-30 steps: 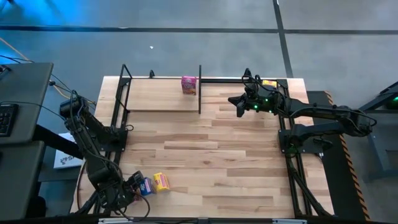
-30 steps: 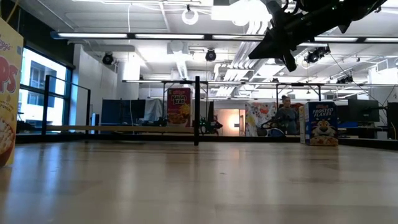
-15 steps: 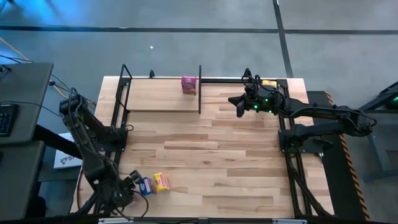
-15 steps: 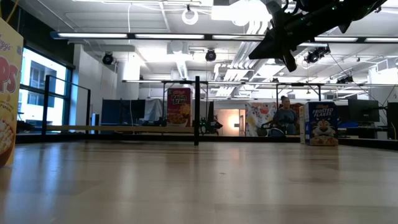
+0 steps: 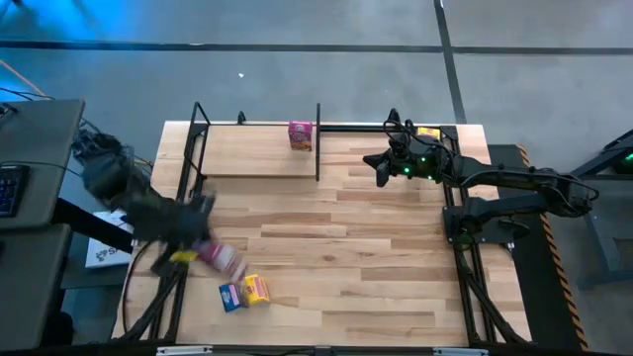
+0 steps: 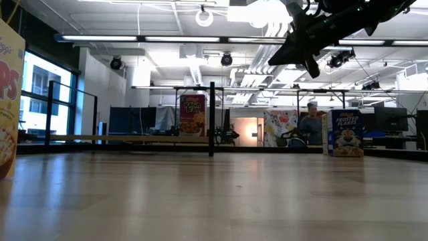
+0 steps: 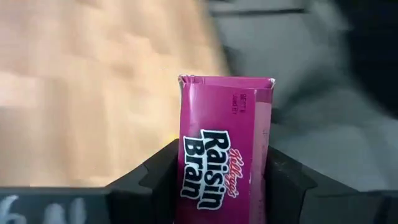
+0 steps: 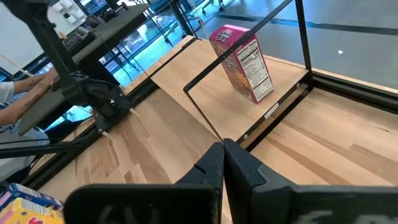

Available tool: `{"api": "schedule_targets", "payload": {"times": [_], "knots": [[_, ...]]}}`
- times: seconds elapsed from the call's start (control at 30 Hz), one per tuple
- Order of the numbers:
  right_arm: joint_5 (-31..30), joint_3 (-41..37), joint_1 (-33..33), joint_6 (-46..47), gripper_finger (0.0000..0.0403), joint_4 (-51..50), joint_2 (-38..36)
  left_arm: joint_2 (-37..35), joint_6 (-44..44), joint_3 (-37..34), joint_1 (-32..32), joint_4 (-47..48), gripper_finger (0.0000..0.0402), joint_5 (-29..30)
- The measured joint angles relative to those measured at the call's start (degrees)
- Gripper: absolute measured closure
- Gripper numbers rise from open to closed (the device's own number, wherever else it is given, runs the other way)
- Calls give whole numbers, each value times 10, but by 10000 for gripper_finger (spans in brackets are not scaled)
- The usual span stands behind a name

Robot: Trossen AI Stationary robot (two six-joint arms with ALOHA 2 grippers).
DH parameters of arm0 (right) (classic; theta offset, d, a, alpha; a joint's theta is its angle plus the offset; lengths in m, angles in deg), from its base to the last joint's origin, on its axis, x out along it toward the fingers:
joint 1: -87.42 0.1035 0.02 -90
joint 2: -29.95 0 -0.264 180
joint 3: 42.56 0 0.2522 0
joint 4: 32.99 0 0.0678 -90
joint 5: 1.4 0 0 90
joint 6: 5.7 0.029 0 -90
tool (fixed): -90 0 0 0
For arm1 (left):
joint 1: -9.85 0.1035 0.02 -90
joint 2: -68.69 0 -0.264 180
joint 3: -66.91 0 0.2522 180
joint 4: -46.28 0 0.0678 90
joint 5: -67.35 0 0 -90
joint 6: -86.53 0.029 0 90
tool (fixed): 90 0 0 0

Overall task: Stack cereal on shelf
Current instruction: Align the purple cereal box on the shelf

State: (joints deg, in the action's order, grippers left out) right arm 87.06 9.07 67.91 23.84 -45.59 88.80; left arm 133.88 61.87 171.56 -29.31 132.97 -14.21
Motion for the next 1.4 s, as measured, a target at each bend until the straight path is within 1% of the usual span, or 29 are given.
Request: {"api": "schedule_targets", "payload": {"times": [0.07, 0.2, 0.3, 0.37, 0.47, 0.53, 0.63, 0.73, 0.8, 0.87, 0.93, 1.0, 1.17, 1.4], "knots": [[0, 0, 0, 0, 402, -2, 0, 14, 87, 15, 76, 20, 234, 22], [0, 0, 0, 1, 402, -1, 0, 41, 249, 15, 226, 55, 234, 25], [0, 0, 0, 4, 402, -1, 0, 73, 383, 7, 333, 48, 234, 27], [0, 0, 0, 5, 402, -1, 0, 100, 445, 7, 398, 13, 234, 20], [-12, 0, 0, 23, 402, -1, 0, 138, 509, 7, 482, -49, 234, -23], [-22, 0, 0, 33, 402, -1, 0, 168, 547, 7, 525, -86, 234, -46], [-30, 0, 0, 43, 402, -1, 0, 211, 594, 7, 572, -115, 234, -52], [-41, 0, 0, 59, 402, -1, 0, 252, 627, 7, 611, -116, 234, -63], [-48, 0, 0, 66, 402, -1, 0, 278, 632, 7, 638, -116, 234, -97], [-53, 0, 0, 67, 402, -1, 0, 302, 628, 7, 668, -119, 234, -151], [-60, 0, 0, 80, 402, -1, 0, 324, 612, 7, 698, -141, 234, -202], [-69, 0, 0, 93, 402, -1, 0, 342, 599, 7, 723, -158, 234, -237], [-74, 0, 0, 94, 402, -1, 0, 357, 615, 7, 750, -172, 234, -245], [-75, 0, 0, 73, 402, -4, 0, 363, 619, 8, 750, -207, 234, -245]]}}
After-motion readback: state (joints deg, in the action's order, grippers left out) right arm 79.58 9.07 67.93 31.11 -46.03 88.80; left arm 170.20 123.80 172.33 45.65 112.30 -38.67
